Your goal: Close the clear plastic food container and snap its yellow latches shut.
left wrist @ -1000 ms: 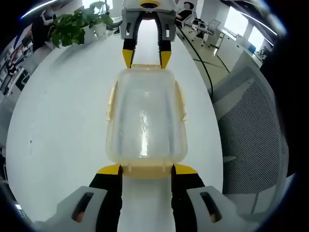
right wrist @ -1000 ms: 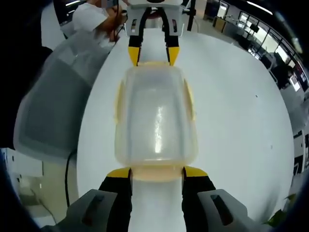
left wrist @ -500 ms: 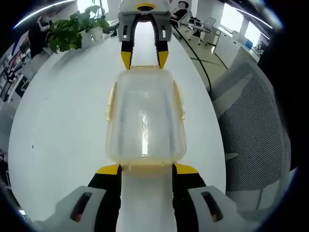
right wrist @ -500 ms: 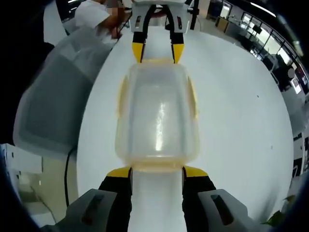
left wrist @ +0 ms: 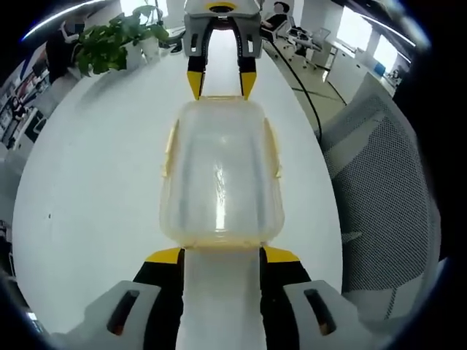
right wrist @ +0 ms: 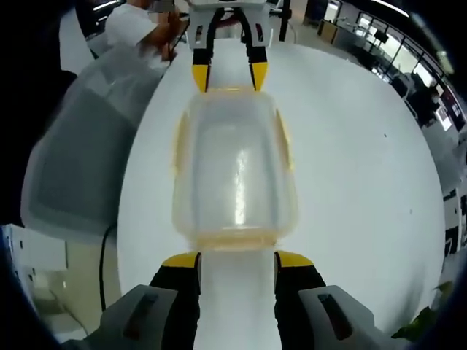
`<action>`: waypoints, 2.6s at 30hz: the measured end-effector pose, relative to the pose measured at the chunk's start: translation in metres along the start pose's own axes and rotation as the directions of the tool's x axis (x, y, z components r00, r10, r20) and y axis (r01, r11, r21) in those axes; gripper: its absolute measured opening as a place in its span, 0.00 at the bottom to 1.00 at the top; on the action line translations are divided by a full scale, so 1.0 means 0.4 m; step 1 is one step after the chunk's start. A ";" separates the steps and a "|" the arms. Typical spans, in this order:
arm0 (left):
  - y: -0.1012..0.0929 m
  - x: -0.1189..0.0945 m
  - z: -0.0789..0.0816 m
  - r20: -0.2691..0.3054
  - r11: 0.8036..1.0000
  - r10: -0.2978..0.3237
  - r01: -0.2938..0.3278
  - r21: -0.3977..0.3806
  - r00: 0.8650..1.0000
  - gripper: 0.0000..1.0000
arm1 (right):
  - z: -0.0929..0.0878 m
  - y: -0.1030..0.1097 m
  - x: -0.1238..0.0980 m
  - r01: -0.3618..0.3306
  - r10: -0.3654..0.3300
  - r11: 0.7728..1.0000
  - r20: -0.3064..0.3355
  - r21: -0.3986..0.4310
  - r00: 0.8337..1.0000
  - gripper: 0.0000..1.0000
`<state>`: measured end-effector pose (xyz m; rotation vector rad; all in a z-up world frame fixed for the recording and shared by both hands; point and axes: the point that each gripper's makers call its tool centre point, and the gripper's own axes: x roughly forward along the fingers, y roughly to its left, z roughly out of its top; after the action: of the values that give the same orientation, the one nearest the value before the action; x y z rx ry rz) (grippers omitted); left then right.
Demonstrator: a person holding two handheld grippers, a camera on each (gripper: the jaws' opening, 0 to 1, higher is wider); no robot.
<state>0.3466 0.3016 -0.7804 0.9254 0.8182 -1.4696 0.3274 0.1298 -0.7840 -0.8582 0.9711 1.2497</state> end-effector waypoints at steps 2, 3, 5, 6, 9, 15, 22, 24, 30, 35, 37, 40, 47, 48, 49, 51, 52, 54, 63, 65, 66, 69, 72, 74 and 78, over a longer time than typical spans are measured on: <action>0.001 -0.001 0.001 0.006 1.000 -0.001 0.001 -0.019 1.000 0.40 | 0.003 0.001 -0.003 -0.001 0.001 1.000 0.010 0.015 1.000 0.39; 0.001 -0.001 0.000 0.005 1.000 0.000 0.000 -0.024 1.000 0.40 | 0.004 0.001 -0.004 -0.001 0.001 1.000 0.012 0.020 1.000 0.39; 0.001 -0.001 -0.005 0.000 1.000 0.003 -0.003 -0.027 1.000 0.40 | 0.006 0.002 -0.009 -0.002 0.001 1.000 0.018 0.028 1.000 0.39; -0.001 -0.002 -0.009 -0.005 1.000 0.004 -0.004 -0.028 1.000 0.40 | 0.007 0.006 -0.013 -0.011 0.010 0.999 0.023 0.043 1.000 0.39; -0.006 -0.009 -0.014 -0.007 0.999 0.000 -0.001 -0.042 1.000 0.40 | 0.015 0.005 -0.023 -0.004 0.001 0.997 0.044 0.071 0.999 0.39; -0.004 -0.020 -0.016 0.014 0.995 0.003 -0.002 -0.105 1.000 0.40 | 0.015 0.002 -0.030 -0.003 -0.006 0.989 0.065 0.150 0.998 0.38; -0.004 -0.025 -0.019 0.027 0.971 0.004 0.003 -0.237 1.000 0.40 | 0.031 0.004 -0.036 -0.008 -0.020 0.960 0.098 0.278 0.995 0.37; 0.004 -0.029 -0.024 0.020 0.961 0.022 -0.016 -0.277 1.000 0.40 | 0.038 -0.003 -0.038 -0.008 -0.030 0.949 0.116 0.314 0.993 0.37; 0.006 -0.037 -0.020 0.055 0.933 0.028 -0.006 -0.359 0.998 0.40 | 0.034 -0.008 -0.036 0.013 -0.056 0.933 0.110 0.360 0.992 0.35; -0.002 -0.038 -0.012 0.083 0.912 0.039 -0.002 -0.410 0.996 0.39 | 0.027 -0.006 -0.036 0.010 -0.064 0.909 0.114 0.416 0.991 0.31; -0.005 -0.036 -0.010 0.094 0.902 0.041 0.003 -0.432 0.995 0.39 | 0.036 -0.009 -0.041 -0.002 -0.074 0.888 0.147 0.460 0.986 0.31; -0.004 -0.031 -0.018 0.093 0.882 0.049 0.000 -0.471 0.994 0.39 | 0.035 -0.015 -0.046 0.003 -0.092 0.873 0.159 0.487 0.983 0.31; 0.009 -0.036 0.011 0.191 0.765 0.091 0.054 -0.642 0.977 0.39 | 0.033 -0.013 -0.039 0.007 -0.103 0.858 0.160 0.513 0.982 0.29; 0.014 -0.036 0.004 0.180 0.769 0.097 0.041 -0.637 0.979 0.39 | 0.035 -0.011 -0.036 0.004 -0.104 0.854 0.162 0.521 0.981 0.29; 0.014 -0.035 0.002 0.176 0.770 0.098 0.037 -0.637 0.979 0.39 | 0.037 -0.010 -0.035 0.002 -0.104 0.852 0.164 0.524 0.981 0.29; 0.012 -0.032 0.000 0.177 0.751 0.098 0.044 -0.659 0.979 0.39 | 0.040 -0.010 -0.031 -0.004 -0.105 0.843 0.172 0.538 0.980 0.29; 0.011 -0.031 0.003 0.188 0.732 0.101 0.056 -0.680 0.977 0.39 | 0.042 -0.009 -0.031 -0.005 -0.106 0.843 0.175 0.538 0.979 0.29; 0.011 -0.031 0.007 0.201 0.721 0.108 0.062 -0.690 0.974 0.39 | 0.045 -0.005 -0.029 -0.005 -0.106 0.841 0.175 0.542 0.979 0.29; 0.004 -0.016 0.010 0.214 0.633 0.127 0.087 -0.769 0.969 0.39 | 0.037 -0.004 -0.027 -0.005 -0.108 0.835 0.173 0.550 0.979 0.28; 0.009 -0.014 0.010 0.213 0.605 0.141 0.086 -0.791 0.967 0.39 | 0.037 -0.005 -0.027 -0.006 -0.109 0.832 0.175 0.554 0.978 0.28; 0.011 -0.014 0.007 0.209 0.598 0.145 0.083 -0.797 0.967 0.39 | 0.036 -0.005 -0.025 -0.007 -0.110 0.829 0.174 0.560 0.979 0.28; 0.012 -0.011 0.005 0.204 0.575 0.149 0.083 -0.814 0.967 0.36 | 0.034 -0.005 -0.022 -0.012 -0.110 0.821 0.178 0.571 0.978 0.24; 0.010 -0.008 0.007 0.202 0.569 0.150 0.083 -0.818 0.968 0.36 | 0.034 -0.006 -0.022 -0.018 -0.112 0.816 0.188 0.578 0.976 0.24; 0.003 -0.002 0.016 0.215 0.573 0.142 0.097 -0.814 0.966 0.36 | 0.032 -0.006 -0.021 -0.026 -0.108 0.812 0.195 0.583 0.975 0.24; -0.005 0.013 0.015 0.203 0.577 0.124 0.096 -0.811 0.971 0.36 | 0.032 -0.006 -0.022 -0.036 -0.103 0.809 0.201 0.587 0.974 0.24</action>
<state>0.3440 0.2944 -0.7823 0.0251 1.1519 -0.9542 0.3307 0.1381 -0.7713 -0.2337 1.0678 0.9015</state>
